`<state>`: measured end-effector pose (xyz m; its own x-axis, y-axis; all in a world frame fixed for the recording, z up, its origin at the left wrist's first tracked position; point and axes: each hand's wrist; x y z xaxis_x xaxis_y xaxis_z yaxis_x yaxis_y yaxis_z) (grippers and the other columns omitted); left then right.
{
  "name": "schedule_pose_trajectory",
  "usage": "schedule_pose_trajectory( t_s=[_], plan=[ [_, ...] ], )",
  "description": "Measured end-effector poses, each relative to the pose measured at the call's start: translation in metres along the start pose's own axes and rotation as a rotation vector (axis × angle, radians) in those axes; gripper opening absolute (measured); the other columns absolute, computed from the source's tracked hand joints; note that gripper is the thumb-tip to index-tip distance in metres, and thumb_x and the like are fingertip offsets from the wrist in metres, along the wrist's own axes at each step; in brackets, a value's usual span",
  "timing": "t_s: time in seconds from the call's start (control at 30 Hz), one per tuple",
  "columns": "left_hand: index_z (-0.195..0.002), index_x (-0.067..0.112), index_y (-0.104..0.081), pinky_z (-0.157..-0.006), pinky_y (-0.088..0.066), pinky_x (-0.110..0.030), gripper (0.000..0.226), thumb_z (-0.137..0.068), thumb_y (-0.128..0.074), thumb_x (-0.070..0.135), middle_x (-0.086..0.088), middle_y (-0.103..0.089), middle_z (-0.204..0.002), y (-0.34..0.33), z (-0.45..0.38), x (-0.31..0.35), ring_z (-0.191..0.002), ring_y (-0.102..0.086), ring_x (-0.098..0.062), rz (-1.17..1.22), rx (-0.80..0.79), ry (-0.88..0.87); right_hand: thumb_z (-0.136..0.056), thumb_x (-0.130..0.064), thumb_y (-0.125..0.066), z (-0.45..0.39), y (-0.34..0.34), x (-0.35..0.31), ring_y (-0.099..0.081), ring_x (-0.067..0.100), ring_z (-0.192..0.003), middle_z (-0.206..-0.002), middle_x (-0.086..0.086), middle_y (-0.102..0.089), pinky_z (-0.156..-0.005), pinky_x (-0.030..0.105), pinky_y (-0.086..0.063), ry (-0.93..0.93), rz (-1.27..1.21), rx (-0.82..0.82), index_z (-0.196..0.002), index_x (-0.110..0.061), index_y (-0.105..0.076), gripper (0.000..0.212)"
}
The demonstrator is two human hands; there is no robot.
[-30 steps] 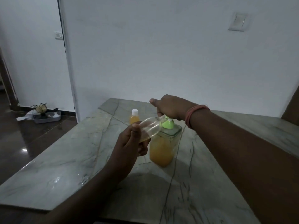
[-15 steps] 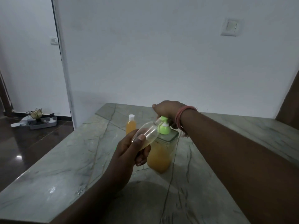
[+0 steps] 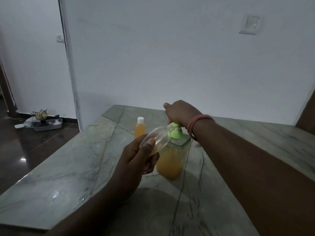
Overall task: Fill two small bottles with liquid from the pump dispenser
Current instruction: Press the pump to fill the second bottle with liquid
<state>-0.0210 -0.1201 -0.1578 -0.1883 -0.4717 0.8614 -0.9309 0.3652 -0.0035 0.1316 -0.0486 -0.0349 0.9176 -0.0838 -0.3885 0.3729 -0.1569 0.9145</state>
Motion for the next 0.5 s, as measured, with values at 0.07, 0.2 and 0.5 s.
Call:
schedule_pose_trajectory(
  t_s=[0.07,0.2,0.5],
  plan=[
    [-0.122,0.016,-0.059,-0.048,-0.039,-0.025,0.037,-0.097,-0.044,0.038,-0.006,-0.056,-0.068,0.0,0.002,0.0,-0.051,-0.044,-0.012,-0.01,-0.008,0.012,-0.102,-0.034,-0.034,-0.001,0.0,-0.001,-0.059,0.028,-0.103,-0.121,0.013,-0.068,-0.089,0.034,-0.043,-0.007,-0.008,0.024,-0.1,-0.008,-0.066,0.041],
    [-0.122,0.016,-0.059,-0.048,-0.039,-0.024,0.039,-0.096,-0.045,0.042,-0.005,-0.056,-0.067,0.0,0.001,0.001,-0.051,-0.045,-0.01,-0.027,0.001,0.006,-0.104,-0.035,-0.034,0.001,0.007,-0.006,-0.06,0.03,-0.109,-0.124,0.013,-0.065,-0.086,0.033,-0.042,-0.006,-0.102,0.06,-0.12,-0.011,-0.066,0.043],
    [-0.126,0.02,-0.059,-0.048,-0.037,-0.027,0.04,-0.097,-0.041,0.042,-0.007,-0.054,-0.066,-0.002,0.002,0.0,-0.052,-0.044,-0.012,-0.036,0.007,0.004,-0.098,-0.049,-0.046,0.001,0.004,-0.004,-0.065,0.029,-0.103,-0.111,0.009,-0.071,-0.082,0.033,-0.045,0.043,-0.038,0.11,-0.097,-0.014,-0.067,0.04]
  ],
)
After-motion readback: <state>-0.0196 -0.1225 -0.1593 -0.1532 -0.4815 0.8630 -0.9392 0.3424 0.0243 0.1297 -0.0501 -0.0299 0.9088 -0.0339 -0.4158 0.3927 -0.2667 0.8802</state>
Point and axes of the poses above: each hand's wrist, its own z-axis away from the middle knuckle, its own y-axis out of the back of the hand, x = y × z
